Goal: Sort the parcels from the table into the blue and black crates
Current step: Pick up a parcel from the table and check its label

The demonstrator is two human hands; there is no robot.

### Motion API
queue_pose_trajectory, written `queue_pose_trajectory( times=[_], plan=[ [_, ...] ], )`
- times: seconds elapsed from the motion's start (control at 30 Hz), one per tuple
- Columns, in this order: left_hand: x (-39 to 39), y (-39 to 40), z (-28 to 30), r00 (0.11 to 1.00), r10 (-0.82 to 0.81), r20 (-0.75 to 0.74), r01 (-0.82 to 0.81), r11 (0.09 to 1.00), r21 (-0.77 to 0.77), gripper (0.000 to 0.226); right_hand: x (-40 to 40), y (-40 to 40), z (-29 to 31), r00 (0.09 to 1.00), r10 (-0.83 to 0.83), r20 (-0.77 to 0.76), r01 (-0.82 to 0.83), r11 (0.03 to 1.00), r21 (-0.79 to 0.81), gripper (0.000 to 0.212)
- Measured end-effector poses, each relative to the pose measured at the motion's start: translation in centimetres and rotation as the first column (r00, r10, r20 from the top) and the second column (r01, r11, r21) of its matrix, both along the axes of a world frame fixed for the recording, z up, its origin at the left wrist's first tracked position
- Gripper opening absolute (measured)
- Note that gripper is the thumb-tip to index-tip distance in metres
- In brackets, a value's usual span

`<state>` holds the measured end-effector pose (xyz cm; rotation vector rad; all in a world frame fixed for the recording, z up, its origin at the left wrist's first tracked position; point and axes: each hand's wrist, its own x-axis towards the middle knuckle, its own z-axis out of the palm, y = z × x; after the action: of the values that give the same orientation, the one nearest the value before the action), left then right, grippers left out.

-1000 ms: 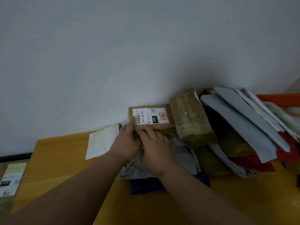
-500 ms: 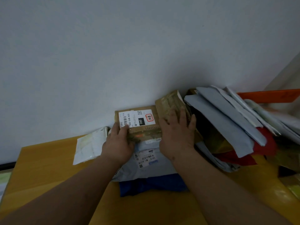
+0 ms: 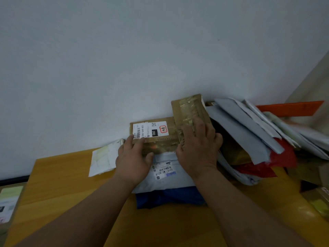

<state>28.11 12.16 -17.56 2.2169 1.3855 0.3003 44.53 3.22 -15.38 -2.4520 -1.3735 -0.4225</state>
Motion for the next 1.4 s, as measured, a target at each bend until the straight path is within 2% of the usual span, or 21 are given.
queue_pose_trajectory(
  times=[0.07, 0.1, 0.17, 0.27, 0.33, 0.4, 0.5, 0.6, 0.7, 0.77, 0.83, 0.97, 1.03, 1.1, 1.17, 1.23, 1.27, 1.3, 1.33, 1.4],
  plan=[
    [0.3, -0.8, 1.5, 0.988, 0.014, 0.151, -0.010, 1.000, -0.029, 0.057, -0.9, -0.9, 0.5, 0.999, 0.006, 0.048, -0.009, 0.998, 0.066, 0.046],
    [0.4, -1.4, 2.5, 0.966, 0.030, 0.258, -0.006, 0.995, -0.095, 0.054, -1.4, -1.4, 0.8, 0.998, 0.013, 0.066, -0.019, 0.996, 0.085, 0.043],
    [0.3, -2.6, 4.6, 0.881, 0.121, 0.457, 0.036, 0.947, -0.320, 0.046, -2.6, -2.4, 1.2, 0.994, 0.048, 0.094, -0.060, 0.990, 0.131, 0.037],
    [-0.5, -3.9, 6.3, 0.745, 0.321, 0.585, 0.162, 0.764, -0.624, 0.052, -5.3, -4.0, 1.4, 0.974, 0.160, 0.160, -0.188, 0.966, 0.179, 0.039],
    [-1.6, -4.5, 7.2, 0.670, 0.429, 0.606, 0.234, 0.652, -0.721, 0.066, -7.6, -5.0, 1.3, 0.944, 0.261, 0.203, -0.295, 0.942, 0.162, 0.043],
    [-3.3, -5.2, 8.0, 0.621, 0.500, 0.603, 0.230, 0.620, -0.750, 0.072, -9.9, -5.9, 1.2, 0.913, 0.335, 0.232, -0.371, 0.919, 0.133, 0.042],
    [-6.6, -6.1, 8.1, 0.579, 0.551, 0.601, 0.161, 0.646, -0.746, 0.075, -13.1, -7.2, 1.2, 0.859, 0.429, 0.277, -0.462, 0.885, 0.060, 0.043],
    [-9.6, -6.7, 8.0, 0.518, 0.610, 0.600, 0.087, 0.660, -0.746, 0.096, -16.4, -8.4, 1.5, 0.798, 0.538, 0.272, -0.559, 0.829, 0.003, 0.043],
    [-12.6, -6.9, 8.1, 0.468, 0.629, 0.621, 0.049, 0.683, -0.729, 0.118, -19.3, -9.4, 2.0, 0.742, 0.626, 0.242, -0.638, 0.769, -0.034, 0.030],
    [-14.6, -7.0, 8.1, 0.513, 0.606, 0.608, -0.007, 0.712, -0.703, 0.137, -21.3, -9.9, 2.0, 0.709, 0.669, 0.224, -0.672, 0.737, -0.070, 0.023],
    [-16.3, -7.2, 7.7, 0.566, 0.587, 0.579, -0.067, 0.732, -0.678, 0.147, -23.1, -10.1, 2.1, 0.686, 0.696, 0.211, -0.696, 0.713, -0.091, 0.022],
    [-19.4, -7.9, 7.1, 0.534, 0.633, 0.560, -0.094, 0.703, -0.705, 0.144, -25.5, -10.4, 3.5, 0.607, 0.765, 0.213, -0.779, 0.626, -0.027, 0.016],
    [-20.8, -8.3, 7.1, 0.484, 0.653, 0.582, -0.079, 0.695, -0.715, 0.133, -26.4, -10.7, 3.9, 0.646, 0.733, 0.213, -0.759, 0.648, 0.071, 0.014],
    [-21.9, -8.7, 7.1, 0.406, 0.668, 0.624, -0.033, 0.693, -0.720, 0.114, -26.7, -10.6, 4.0, 0.799, 0.581, 0.156, -0.600, 0.757, 0.257, 0.010],
    [-22.8, -9.1, 7.5, 0.339, 0.668, 0.663, 0.022, 0.698, -0.715, 0.096, -26.2, -10.1, 4.2, 0.920, 0.393, -0.011, -0.354, 0.839, 0.413, 0.013],
    [-23.6, -9.5, 7.9, 0.309, 0.656, 0.689, 0.061, 0.709, -0.703, 0.088, -25.1, -9.4, 4.5, 0.935, 0.269, -0.231, -0.152, 0.893, 0.423, 0.022],
    [-24.0, -9.7, 8.1, 0.299, 0.648, 0.700, 0.068, 0.717, -0.693, 0.084, -24.7, -9.2, 4.7, 0.906, 0.240, -0.349, -0.095, 0.918, 0.384, 0.033],
    [-24.2, -9.8, 8.2, 0.291, 0.641, 0.710, 0.070, 0.726, -0.684, 0.080, -24.3, -9.0, 4.8, 0.838, 0.235, -0.492, -0.059, 0.937, 0.346, 0.043],
    [-24.3, -10.0, 8.4, 0.289, 0.634, 0.717, 0.072, 0.732, -0.677, 0.074, -24.1, -9.0, 5.1, 0.710, 0.246, -0.660, -0.033, 0.948, 0.318, 0.047],
    [-24.1, -10.7, 8.4, 0.291, 0.625, 0.724, 0.079, 0.739, -0.670, 0.066, -24.1, -9.3, 6.0, 0.316, 0.252, -0.915, 0.000, 0.964, 0.265, 0.042]
  ],
)
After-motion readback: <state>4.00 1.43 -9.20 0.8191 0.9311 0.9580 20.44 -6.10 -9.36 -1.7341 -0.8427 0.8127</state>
